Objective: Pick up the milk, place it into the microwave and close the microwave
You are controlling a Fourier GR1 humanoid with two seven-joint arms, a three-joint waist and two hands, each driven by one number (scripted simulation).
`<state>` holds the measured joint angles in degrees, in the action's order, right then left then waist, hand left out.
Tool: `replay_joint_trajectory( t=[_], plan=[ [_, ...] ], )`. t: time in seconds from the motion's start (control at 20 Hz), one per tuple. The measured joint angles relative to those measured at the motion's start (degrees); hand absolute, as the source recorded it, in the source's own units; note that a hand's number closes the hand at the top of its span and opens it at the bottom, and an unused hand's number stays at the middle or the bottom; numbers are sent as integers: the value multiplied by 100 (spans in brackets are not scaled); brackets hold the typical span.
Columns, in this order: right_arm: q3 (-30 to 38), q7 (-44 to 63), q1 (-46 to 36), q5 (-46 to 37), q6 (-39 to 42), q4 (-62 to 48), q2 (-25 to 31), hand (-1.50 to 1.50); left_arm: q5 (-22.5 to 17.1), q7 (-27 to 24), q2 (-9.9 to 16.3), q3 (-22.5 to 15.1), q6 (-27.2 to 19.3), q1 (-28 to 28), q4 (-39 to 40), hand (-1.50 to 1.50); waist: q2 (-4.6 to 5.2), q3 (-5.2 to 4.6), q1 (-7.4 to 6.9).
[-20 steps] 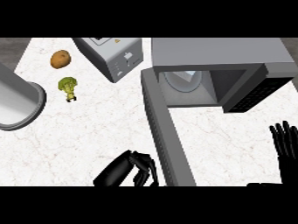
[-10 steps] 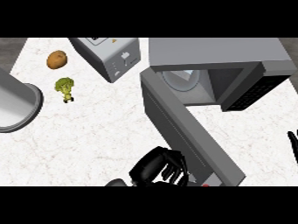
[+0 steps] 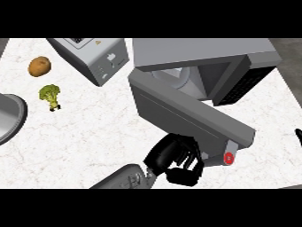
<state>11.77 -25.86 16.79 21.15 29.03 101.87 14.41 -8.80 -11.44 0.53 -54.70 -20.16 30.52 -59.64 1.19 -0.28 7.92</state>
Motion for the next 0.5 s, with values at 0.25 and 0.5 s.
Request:
replay_joint_trajectory(
  t=[0.25,0.5],
  plan=[
    [28,88,-81,107,35,193,91,-150,-667,-429,-18,286,-550,278,-120,-150,73,-23,247],
    [29,203,-248,311,73,331,158,-150,-1148,-814,-31,442,-963,627,-48,-150,140,-24,477]
  ],
)
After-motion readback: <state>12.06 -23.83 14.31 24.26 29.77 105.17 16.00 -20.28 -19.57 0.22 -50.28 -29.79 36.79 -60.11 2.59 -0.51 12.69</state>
